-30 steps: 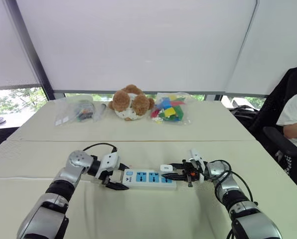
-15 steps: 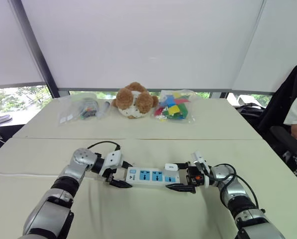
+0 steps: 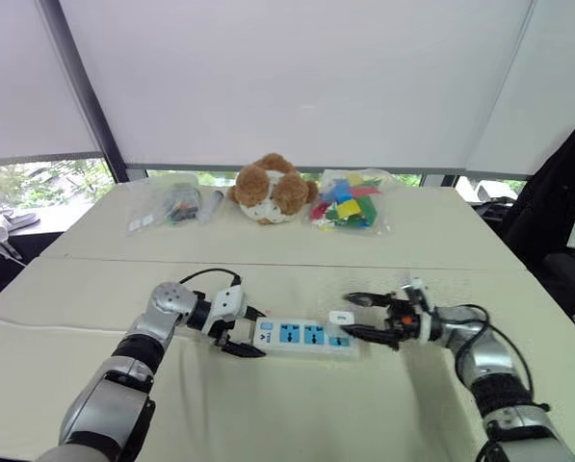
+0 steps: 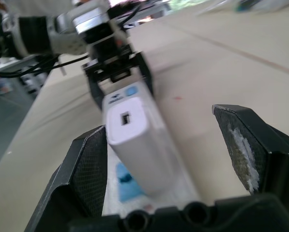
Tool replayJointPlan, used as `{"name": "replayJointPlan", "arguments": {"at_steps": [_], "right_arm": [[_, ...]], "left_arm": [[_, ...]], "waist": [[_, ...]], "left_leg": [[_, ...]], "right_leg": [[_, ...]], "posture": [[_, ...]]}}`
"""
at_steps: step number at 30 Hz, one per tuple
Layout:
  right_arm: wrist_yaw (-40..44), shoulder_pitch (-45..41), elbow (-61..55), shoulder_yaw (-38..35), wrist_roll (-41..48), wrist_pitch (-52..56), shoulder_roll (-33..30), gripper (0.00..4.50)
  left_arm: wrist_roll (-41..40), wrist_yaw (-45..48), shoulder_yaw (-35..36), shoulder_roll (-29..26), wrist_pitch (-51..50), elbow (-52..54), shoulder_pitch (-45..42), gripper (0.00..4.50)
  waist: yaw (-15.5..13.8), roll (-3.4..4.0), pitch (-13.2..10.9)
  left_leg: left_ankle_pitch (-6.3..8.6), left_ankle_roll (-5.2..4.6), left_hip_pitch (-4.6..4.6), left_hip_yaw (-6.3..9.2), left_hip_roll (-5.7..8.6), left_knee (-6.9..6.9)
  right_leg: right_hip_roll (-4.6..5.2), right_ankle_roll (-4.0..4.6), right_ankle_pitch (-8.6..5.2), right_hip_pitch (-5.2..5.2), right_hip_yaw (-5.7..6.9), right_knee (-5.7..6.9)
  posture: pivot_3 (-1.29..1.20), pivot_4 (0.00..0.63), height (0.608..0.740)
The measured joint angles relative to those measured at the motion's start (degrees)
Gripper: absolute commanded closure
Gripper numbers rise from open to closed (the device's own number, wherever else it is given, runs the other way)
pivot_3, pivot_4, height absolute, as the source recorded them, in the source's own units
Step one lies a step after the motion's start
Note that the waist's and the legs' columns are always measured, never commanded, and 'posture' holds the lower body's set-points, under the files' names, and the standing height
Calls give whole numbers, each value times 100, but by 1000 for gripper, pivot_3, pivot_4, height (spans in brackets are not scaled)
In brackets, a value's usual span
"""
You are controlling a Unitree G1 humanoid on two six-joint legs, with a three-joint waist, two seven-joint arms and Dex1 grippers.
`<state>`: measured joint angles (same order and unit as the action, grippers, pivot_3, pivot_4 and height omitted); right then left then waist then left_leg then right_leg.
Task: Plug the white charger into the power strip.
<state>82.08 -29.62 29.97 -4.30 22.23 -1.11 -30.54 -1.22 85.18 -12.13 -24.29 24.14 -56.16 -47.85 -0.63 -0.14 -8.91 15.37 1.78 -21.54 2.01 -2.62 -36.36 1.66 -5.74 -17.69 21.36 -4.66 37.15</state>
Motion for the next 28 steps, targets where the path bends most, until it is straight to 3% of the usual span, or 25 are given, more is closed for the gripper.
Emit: {"name": "replayJointPlan", "arguments": {"at_steps": [4,7,15,18,24,28], "right_arm": [[-107,906,-1092,-349,231,424,-611,758],[-209,1579,-1575,-648,290,614,-1086,705],[-518,2503,-2426,-1413,634,1384,-1835,705],[-813,2837,-2949,-1596,869,2034,-1975,705],[-1231,3172,-3383,-2438,1753,3512,-2238,705],[-1686,3061,-3481,-2629,2090,4050,-2190,705]], "left_arm": [[-14,-41,19,-1,-11,-44,-14,1517],[-80,-253,193,1,-245,-118,15,83],[-260,-558,462,-63,-815,416,364,35],[-427,-685,546,-370,-1463,1495,880,35],[-1536,-1059,1526,-1645,-4180,4574,2336,35],[-2160,-2034,2451,-1553,-5223,5204,2679,35]], "waist": [[-4,-1,-5],[37,-10,-34],[258,-59,-115],[304,-55,-116],[303,-41,-152],[237,-43,-171]], "left_leg": [[0,0,-1,0,0,7],[0,0,0,0,-1,5],[-2,3,-36,2,-8,23],[-8,12,-91,5,-13,22],[-10,16,-89,1,-20,28],[-13,20,-88,2,-15,12]], "right_leg": [[0,3,-2,2,0,-5],[-3,14,-4,6,-2,-2],[-10,-23,15,50,-2,6],[-13,-23,15,114,-2,25],[-8,-19,13,113,0,20],[-3,-14,13,100,2,13]], "posture": [[0,150,739],[0,150,739],[0,150,739],[0,150,739],[0,150,739],[0,150,739]]}}
